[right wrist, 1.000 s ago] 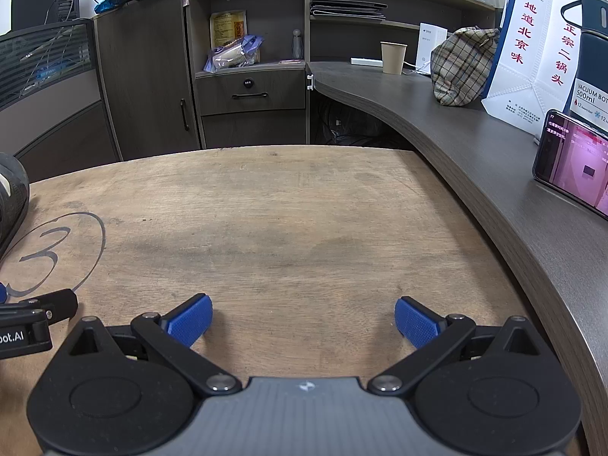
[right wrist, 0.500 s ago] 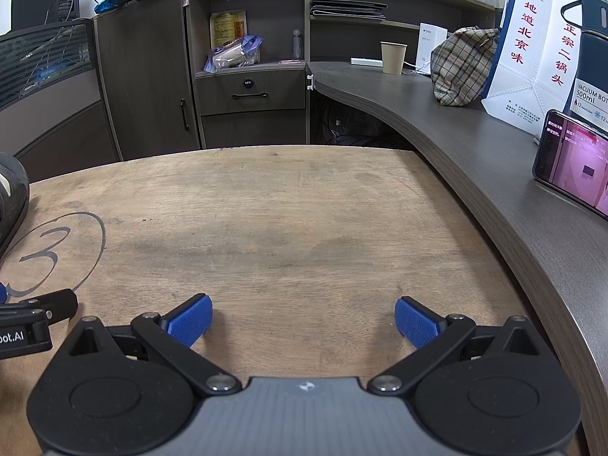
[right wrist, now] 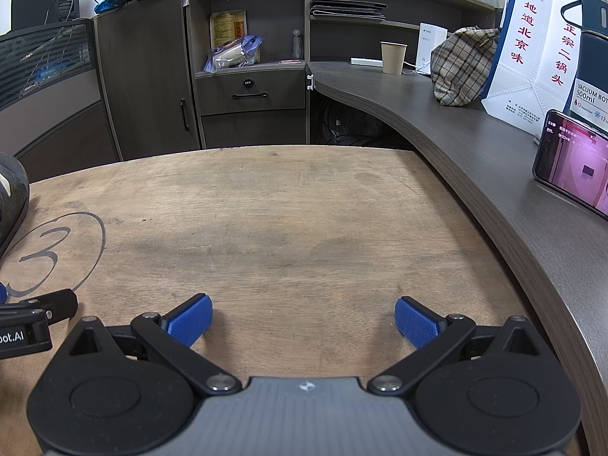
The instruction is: Organize scattered shoes
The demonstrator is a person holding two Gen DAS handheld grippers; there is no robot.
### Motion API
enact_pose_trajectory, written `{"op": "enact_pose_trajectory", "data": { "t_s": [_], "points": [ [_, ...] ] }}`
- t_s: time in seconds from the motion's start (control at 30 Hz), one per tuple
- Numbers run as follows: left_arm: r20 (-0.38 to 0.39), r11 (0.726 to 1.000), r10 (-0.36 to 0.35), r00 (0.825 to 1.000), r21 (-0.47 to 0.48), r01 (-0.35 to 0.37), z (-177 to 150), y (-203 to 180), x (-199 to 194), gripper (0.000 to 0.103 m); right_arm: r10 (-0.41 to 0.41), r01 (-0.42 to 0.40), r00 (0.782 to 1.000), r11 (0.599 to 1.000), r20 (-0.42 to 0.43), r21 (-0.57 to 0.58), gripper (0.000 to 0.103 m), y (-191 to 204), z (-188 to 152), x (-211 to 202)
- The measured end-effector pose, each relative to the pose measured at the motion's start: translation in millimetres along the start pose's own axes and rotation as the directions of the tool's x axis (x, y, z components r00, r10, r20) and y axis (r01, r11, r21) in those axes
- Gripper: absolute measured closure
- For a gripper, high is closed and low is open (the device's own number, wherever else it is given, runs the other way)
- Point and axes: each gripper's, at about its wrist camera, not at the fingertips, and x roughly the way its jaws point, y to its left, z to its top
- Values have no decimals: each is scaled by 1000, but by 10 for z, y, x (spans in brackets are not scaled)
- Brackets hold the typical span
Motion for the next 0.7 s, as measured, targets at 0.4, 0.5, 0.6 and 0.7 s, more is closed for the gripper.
{"op": "enact_pose_trajectory", "data": {
  "t_s": [0.4,0.5,0.6,0.7],
  "points": [
    [1,1000,0,1000,0,0,-10,1,-6,0,0,0,1000,1000,0,0,0,1,-2,-1],
    [0,1000,0,1000,0,0,-7,3,-7,0,0,0,1000,1000,-1,0,0,1,0,-3],
    [0,1000,0,1000,0,0,-10,2,-7,0,0,0,1000,1000,0,0,0,0,-7,-9],
    [-2,1000,0,1000,-1,0,-28,5,-18,0,0,0,1000,1000,-3,-1,0,-5,-18,-21]
  ]
}}
